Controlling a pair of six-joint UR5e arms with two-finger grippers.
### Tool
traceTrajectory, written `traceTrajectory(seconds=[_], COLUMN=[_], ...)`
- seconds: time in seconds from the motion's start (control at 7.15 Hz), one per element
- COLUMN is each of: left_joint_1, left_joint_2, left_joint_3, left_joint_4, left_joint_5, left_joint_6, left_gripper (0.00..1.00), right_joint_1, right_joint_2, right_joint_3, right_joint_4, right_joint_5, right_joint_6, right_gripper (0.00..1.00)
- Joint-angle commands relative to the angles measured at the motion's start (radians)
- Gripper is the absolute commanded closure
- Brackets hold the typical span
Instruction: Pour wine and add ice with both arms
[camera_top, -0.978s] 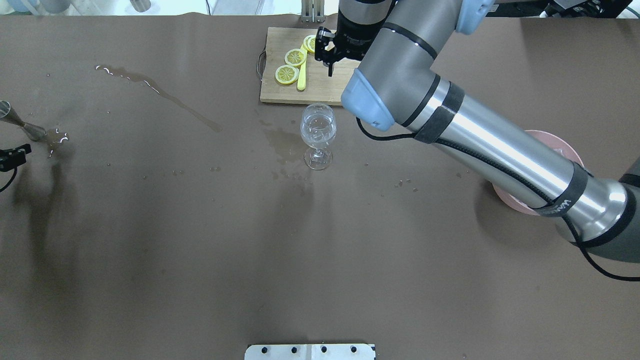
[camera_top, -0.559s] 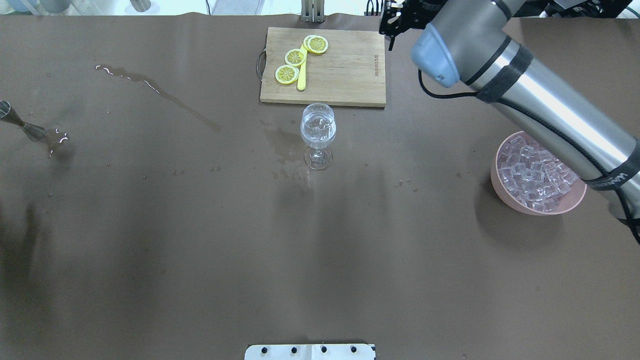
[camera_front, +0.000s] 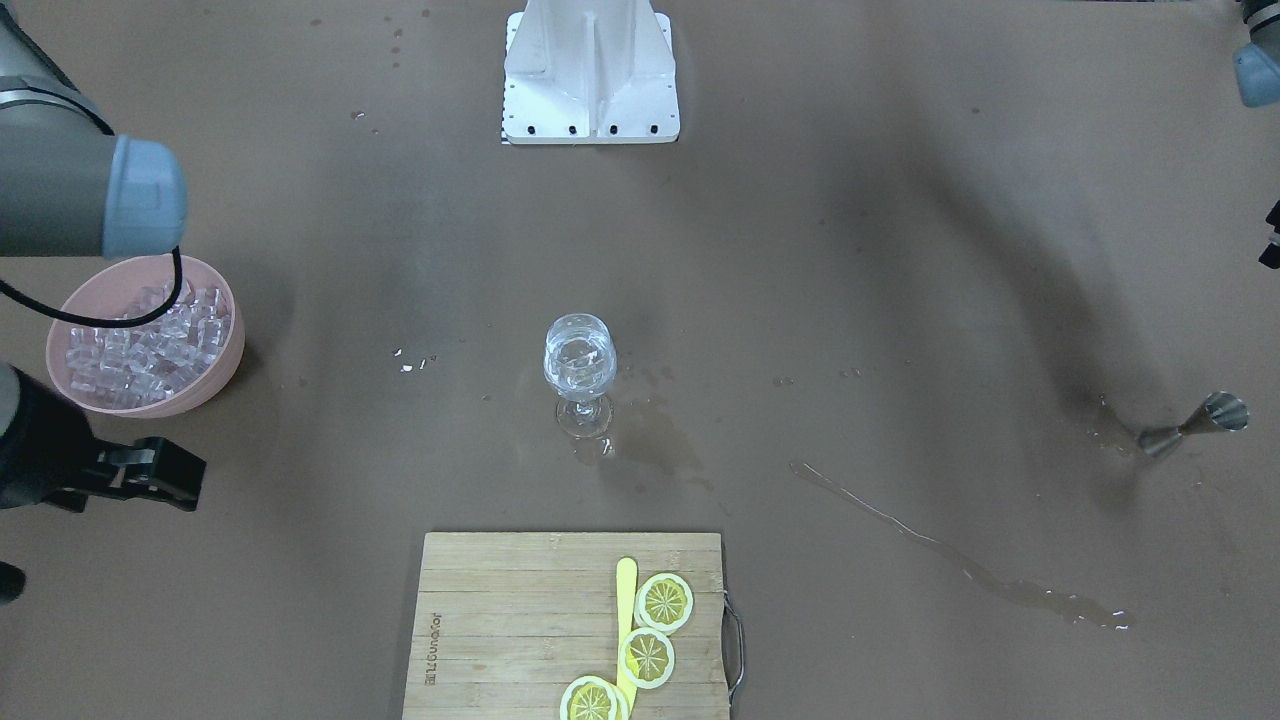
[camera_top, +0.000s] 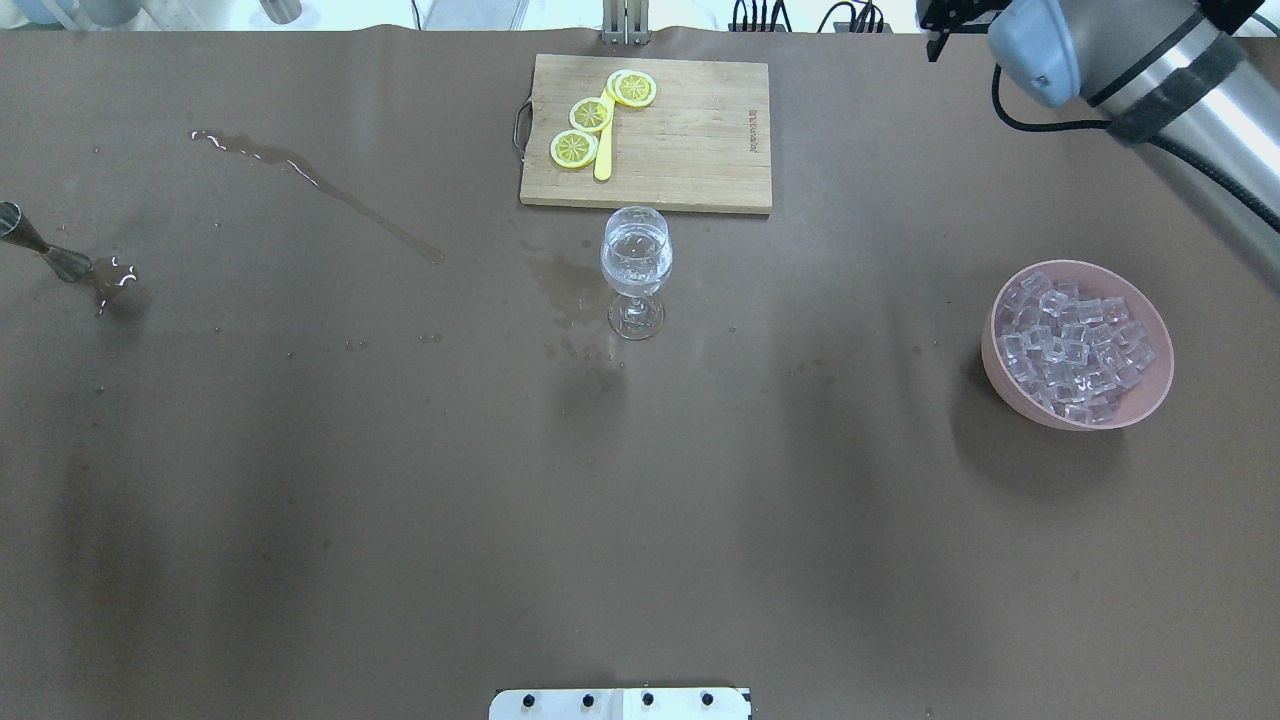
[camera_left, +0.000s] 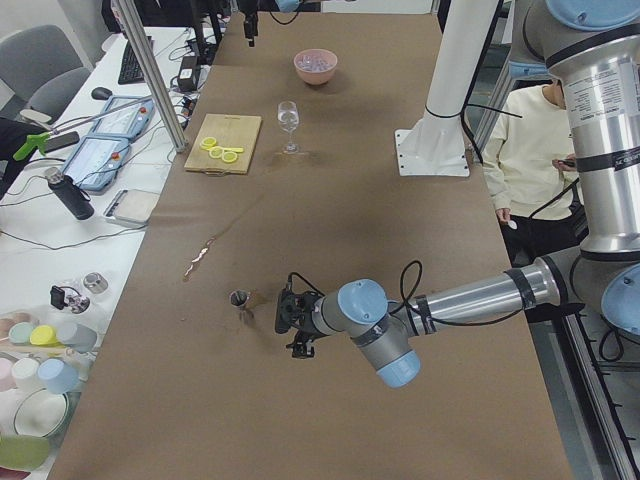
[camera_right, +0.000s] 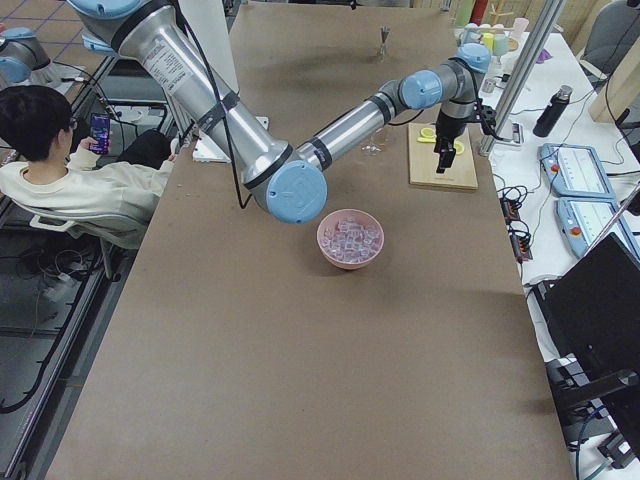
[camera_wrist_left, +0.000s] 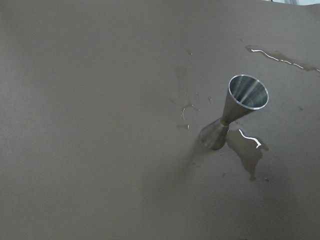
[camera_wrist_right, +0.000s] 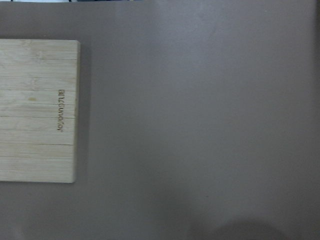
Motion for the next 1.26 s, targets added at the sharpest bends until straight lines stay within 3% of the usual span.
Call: traceTrajectory(seconds=[0.0,0.28,0.56,0.84,0.98,1.12], left_joint_1=[-0.073,-0.1,-0.106,-0.159,-0.167,-0.163], left_joint_2=[-0.098,-0.213,-0.296,-0.359,-0.367,-0.372], left_joint_3=[-0.083,-0.094,-0.094,-0.096,-0.096,-0.094], left_joint_4=[0.362,0.593,0.864,1.148,1.171,1.182], left_joint_5=[-0.091,-0.166,-0.169,-0.159,-0.157,-0.154], left_joint_6=[0.152,0.19,0.355,0.576,0.611,0.611], left_gripper=[0.17,0.17,0.17,0.15,0.06,0.03], right_joint_1=[0.084,0.145,0.234,0.304,0.33,0.354], right_joint_2=[-0.151,-0.357,-0.504,-0.58,-0.617,-0.637], right_joint_3=[0.021,0.112,0.197,0.223,0.227,0.229], right_joint_4=[0.057,0.186,0.184,0.174,0.177,0.174], right_joint_5=[0.018,0.056,0.087,0.088,0.088,0.094], right_joint_6=[-0.173,-0.24,-0.366,-0.481,-0.501,-0.532], right_gripper=[0.06,0.06,0.06,0.05,0.02,0.01])
